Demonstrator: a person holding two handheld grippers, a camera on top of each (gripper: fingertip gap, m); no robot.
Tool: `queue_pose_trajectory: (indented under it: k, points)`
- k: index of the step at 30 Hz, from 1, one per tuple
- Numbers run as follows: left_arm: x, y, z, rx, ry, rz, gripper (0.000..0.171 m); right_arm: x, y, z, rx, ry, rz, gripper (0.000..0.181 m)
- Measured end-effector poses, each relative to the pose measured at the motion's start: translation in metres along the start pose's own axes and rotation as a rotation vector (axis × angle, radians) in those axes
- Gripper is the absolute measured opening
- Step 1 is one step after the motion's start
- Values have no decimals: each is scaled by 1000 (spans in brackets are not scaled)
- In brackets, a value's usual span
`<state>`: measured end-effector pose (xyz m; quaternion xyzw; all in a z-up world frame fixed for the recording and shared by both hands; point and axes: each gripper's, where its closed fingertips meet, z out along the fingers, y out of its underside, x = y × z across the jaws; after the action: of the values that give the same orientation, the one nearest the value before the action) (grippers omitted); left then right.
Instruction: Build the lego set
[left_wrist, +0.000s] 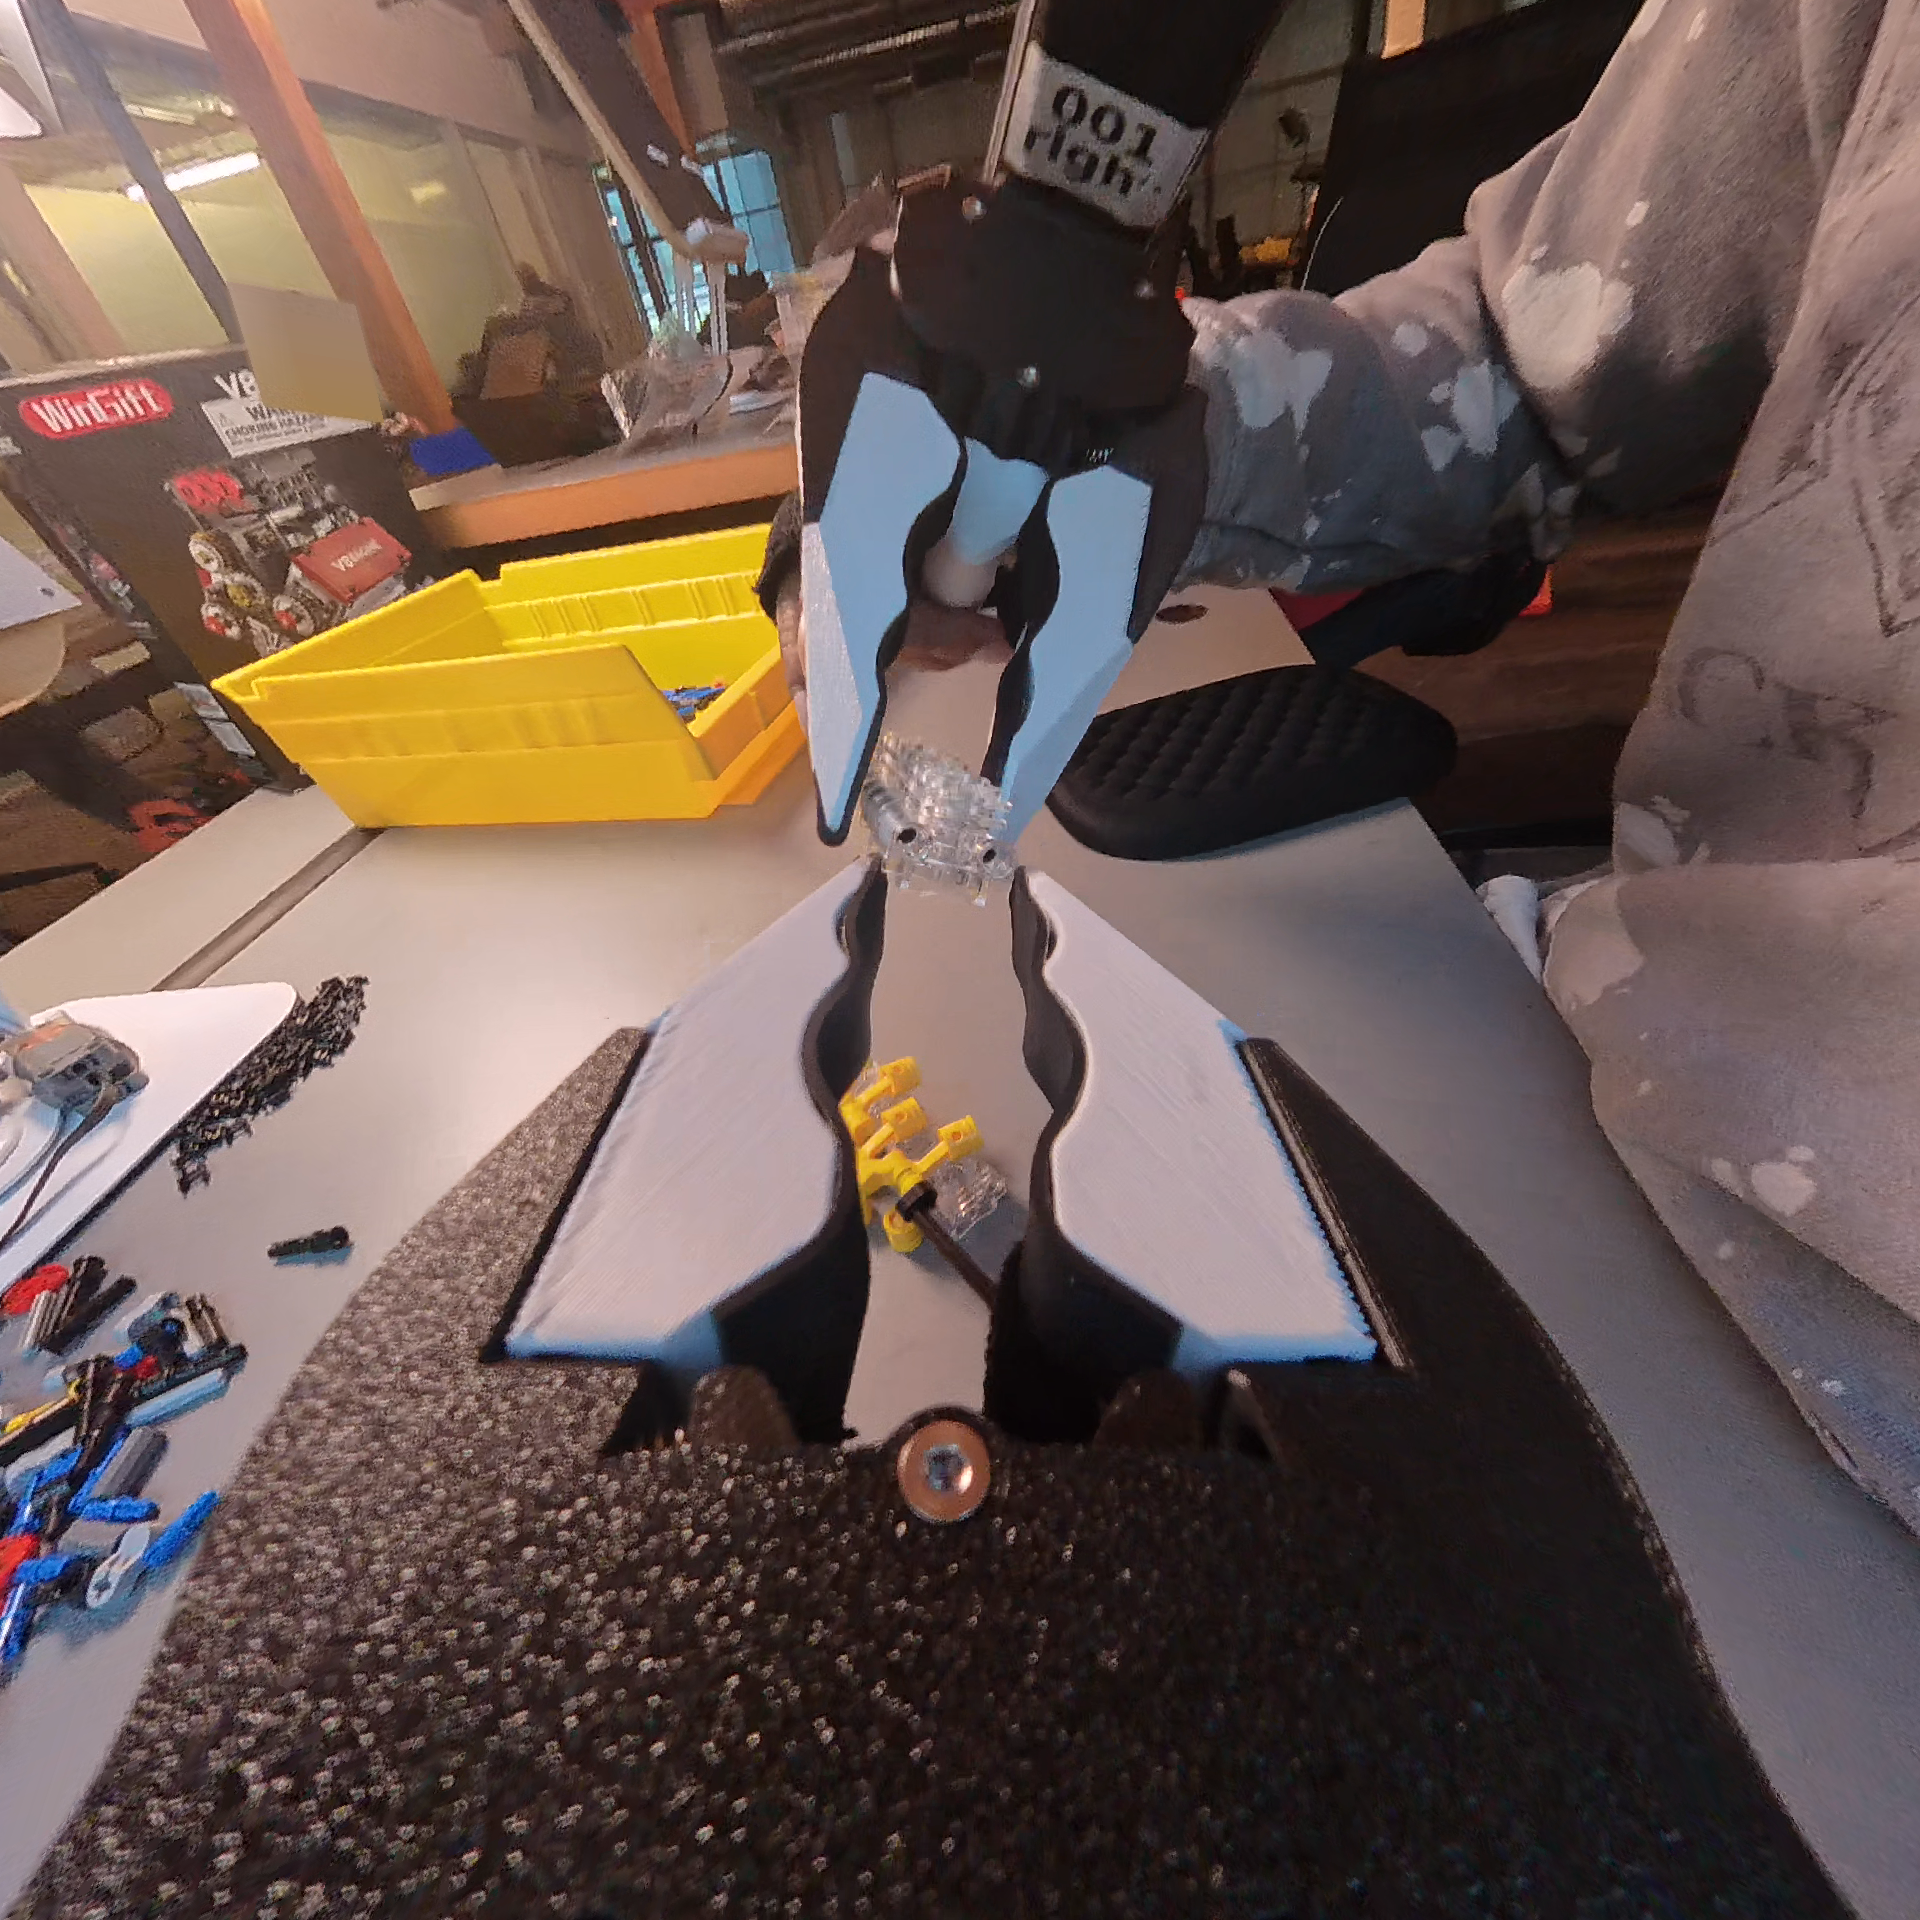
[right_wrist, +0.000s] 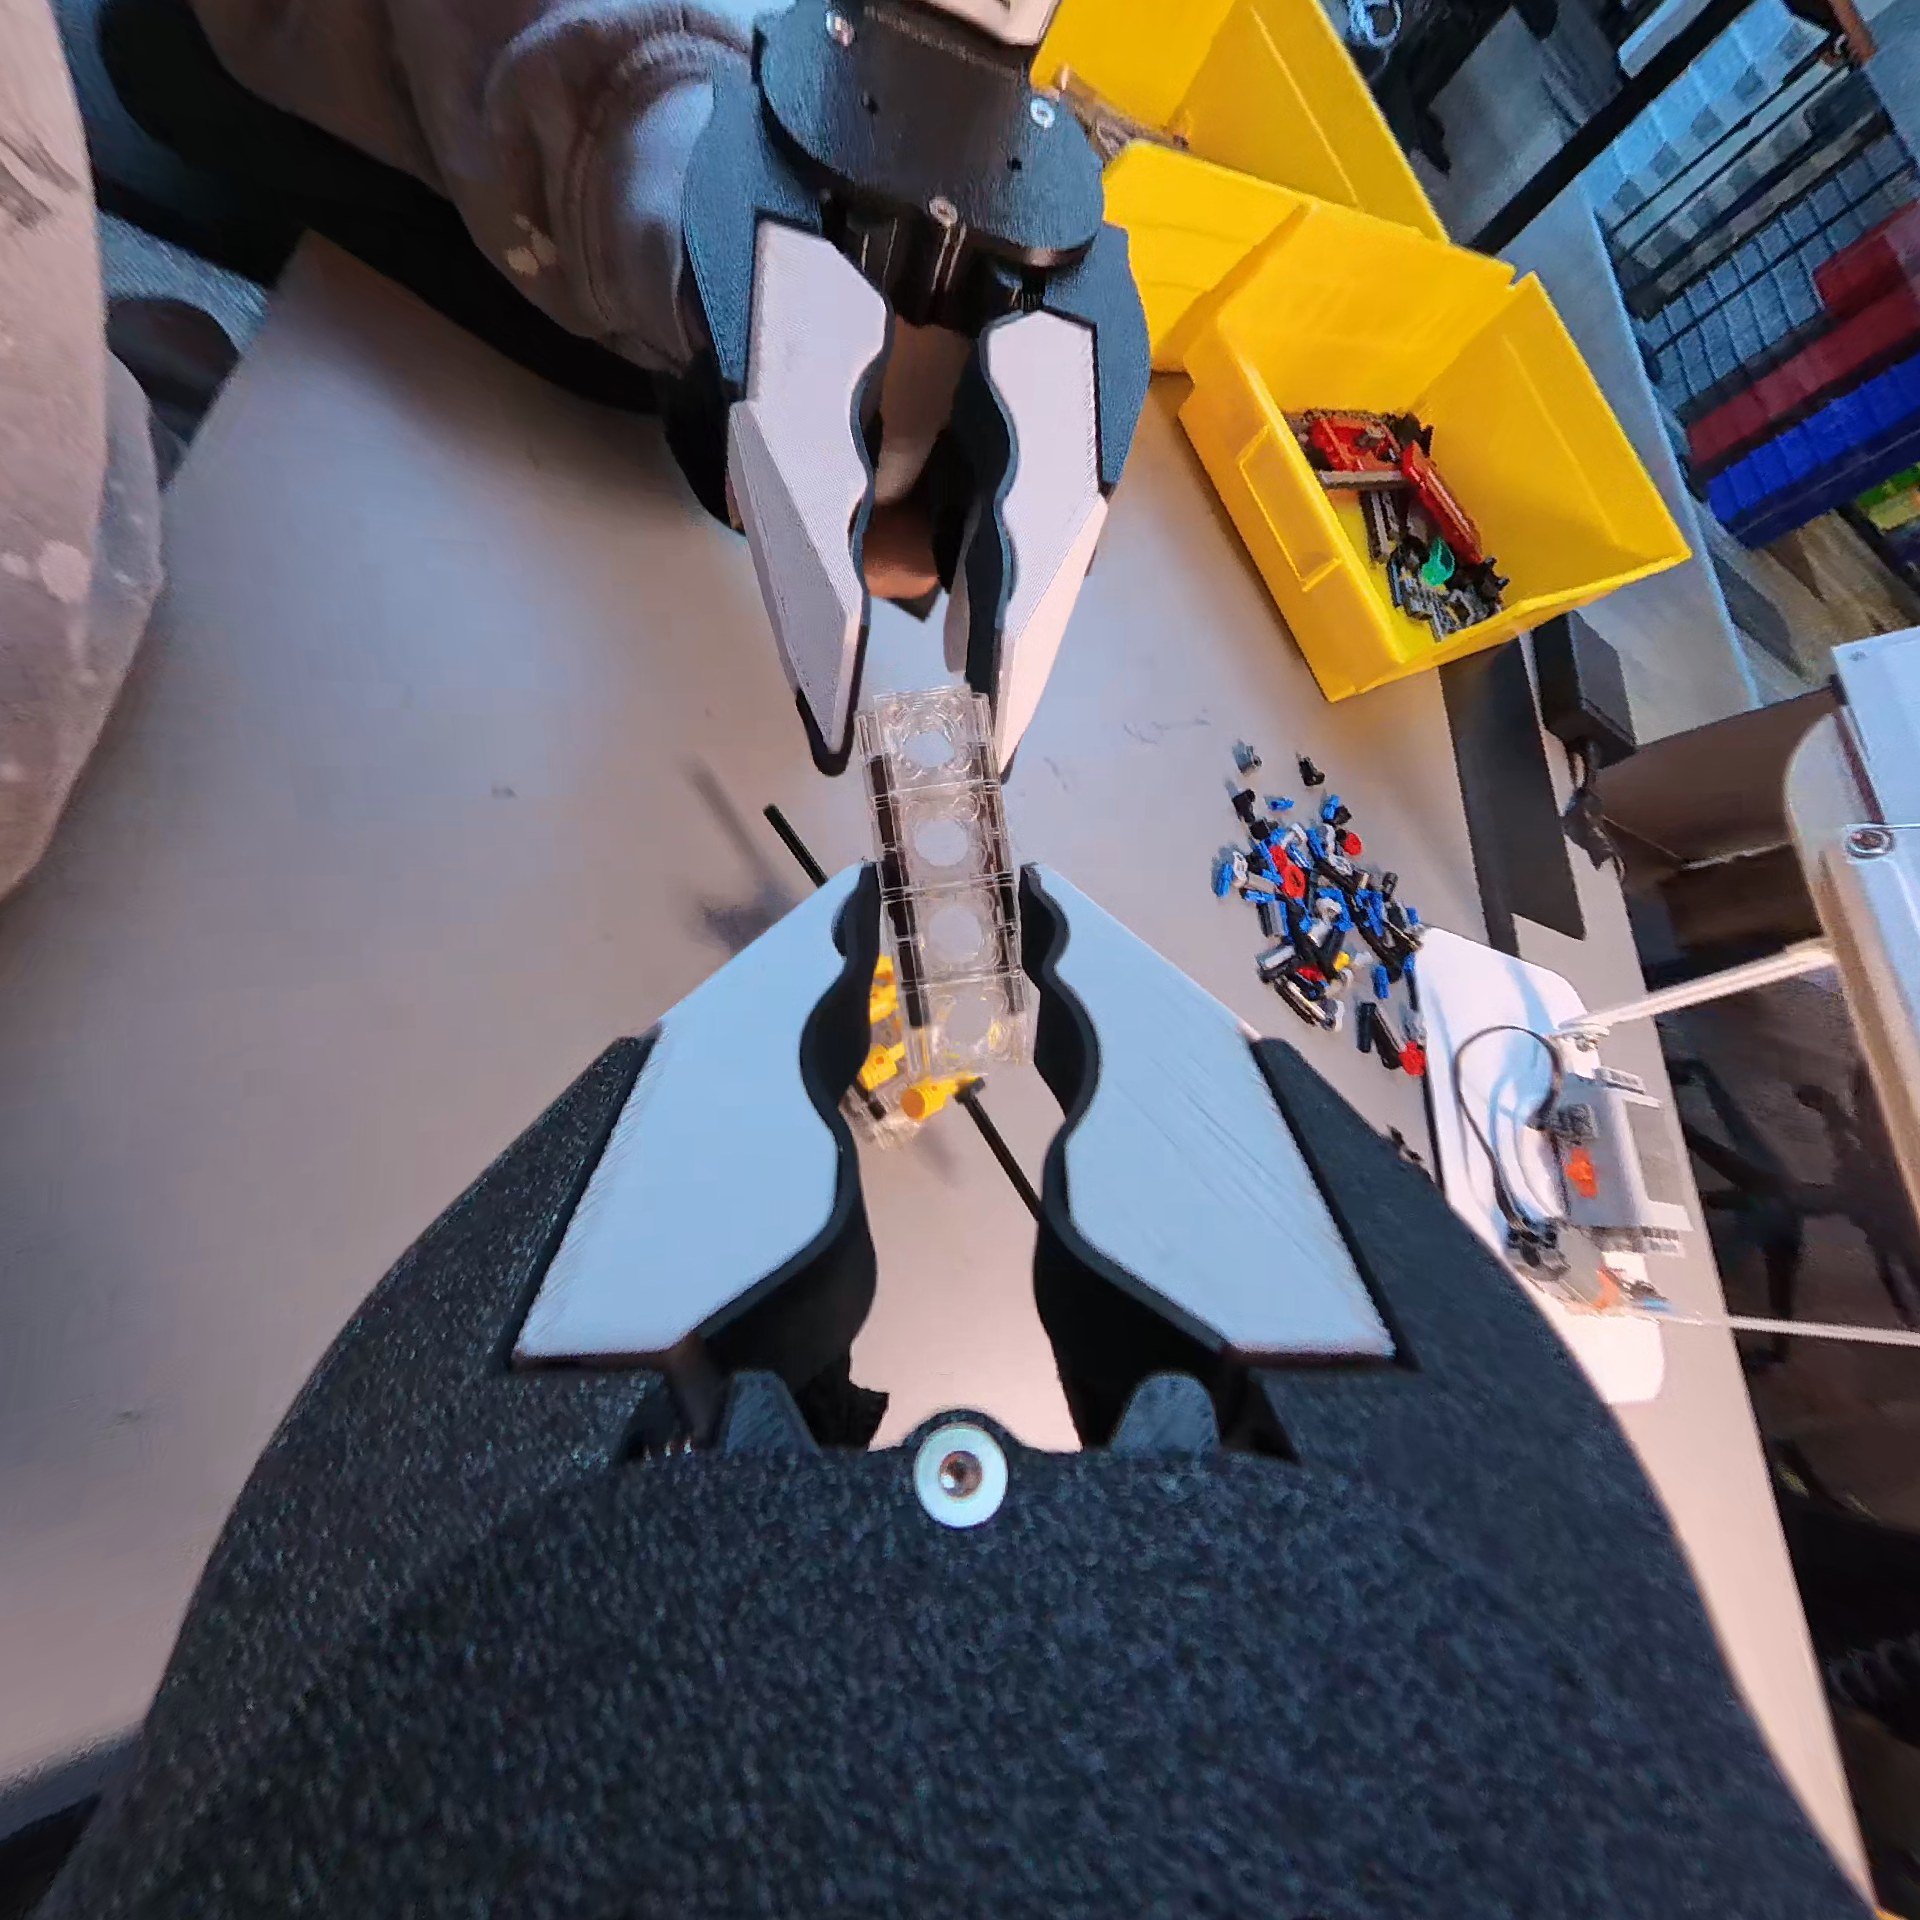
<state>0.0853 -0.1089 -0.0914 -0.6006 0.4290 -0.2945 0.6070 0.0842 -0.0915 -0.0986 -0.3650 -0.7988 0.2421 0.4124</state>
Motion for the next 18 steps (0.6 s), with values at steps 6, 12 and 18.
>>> queue_pose_trajectory:
  k: [6,12,18]
  points:
    - [-14,39,-3,-200,-49,20,19,2,46,3,-146,31,-71,25]
    - [-14,72,-2,-376,-13,74,18,-17,62,11,-176,-5,-166,25]
    - [-4,84,7,-451,31,109,18,-21,73,20,-219,7,-298,25]
